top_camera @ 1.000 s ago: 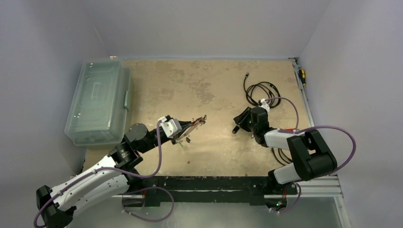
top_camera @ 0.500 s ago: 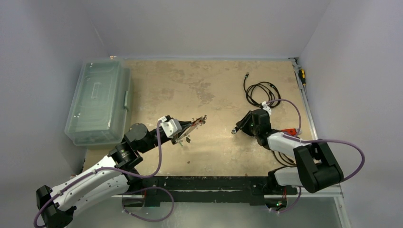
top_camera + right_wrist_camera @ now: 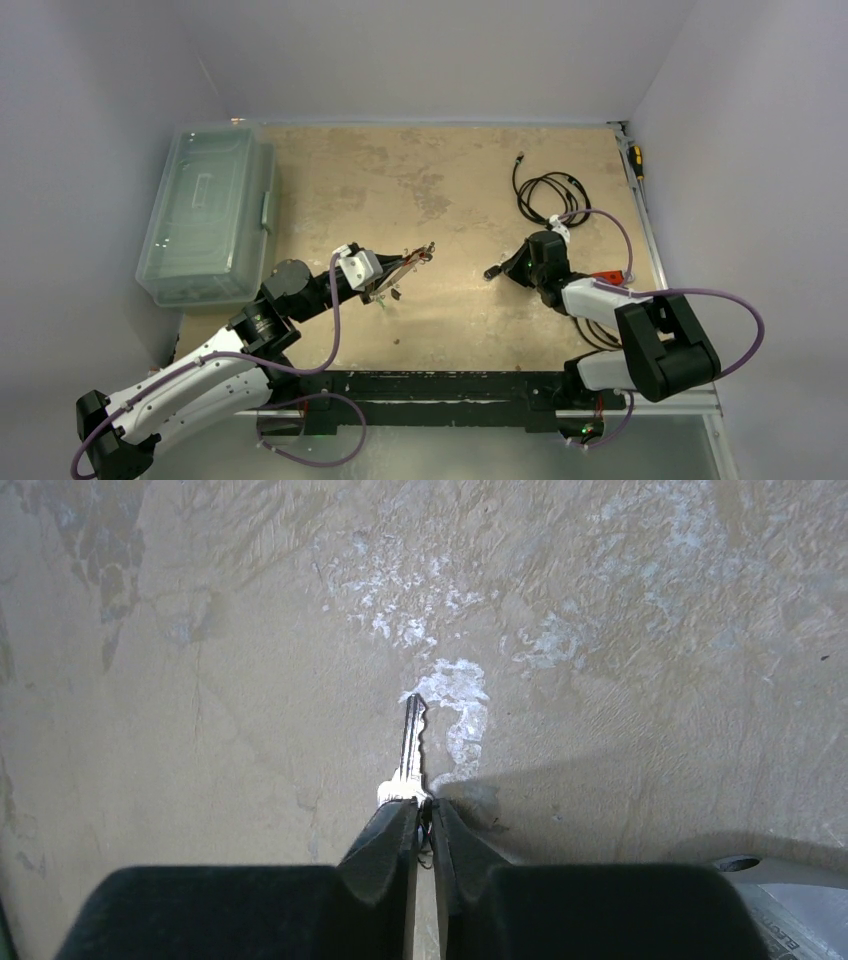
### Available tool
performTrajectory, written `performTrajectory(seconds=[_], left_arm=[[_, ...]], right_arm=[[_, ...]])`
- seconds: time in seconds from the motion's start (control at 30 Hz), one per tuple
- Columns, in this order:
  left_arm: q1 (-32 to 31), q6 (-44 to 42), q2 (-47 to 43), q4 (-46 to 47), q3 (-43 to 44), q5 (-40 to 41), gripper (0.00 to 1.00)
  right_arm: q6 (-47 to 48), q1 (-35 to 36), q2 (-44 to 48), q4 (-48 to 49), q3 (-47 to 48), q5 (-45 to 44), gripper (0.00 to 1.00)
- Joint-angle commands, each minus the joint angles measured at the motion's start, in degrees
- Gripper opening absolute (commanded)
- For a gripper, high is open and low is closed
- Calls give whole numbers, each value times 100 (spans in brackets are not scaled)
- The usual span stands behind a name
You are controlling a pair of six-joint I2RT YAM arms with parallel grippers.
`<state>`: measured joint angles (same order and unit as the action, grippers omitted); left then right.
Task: Put the keys on the keyring
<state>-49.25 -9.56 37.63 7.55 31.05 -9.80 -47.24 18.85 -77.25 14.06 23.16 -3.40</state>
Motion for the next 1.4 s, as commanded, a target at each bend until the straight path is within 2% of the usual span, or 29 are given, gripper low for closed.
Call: performTrajectory(seconds=[0.0, 0.23, 0.5, 1.07, 1.37], left_arm=[[4, 69, -45, 238, 236, -30, 0], [4, 68, -36, 230, 235, -22, 0], [6, 64, -32, 226, 244, -22, 0], [11, 77, -45, 235, 244, -52, 0], [7, 95, -54, 239, 244, -74, 0]], right_arm=[[75, 38, 26, -299, -123, -27, 10], [75, 44, 98, -205, -164, 193, 8], [45, 44, 56, -175, -180, 325, 17], [-439, 53, 483, -405, -485, 279, 23], [-871, 50, 511, 270, -804, 307, 23]])
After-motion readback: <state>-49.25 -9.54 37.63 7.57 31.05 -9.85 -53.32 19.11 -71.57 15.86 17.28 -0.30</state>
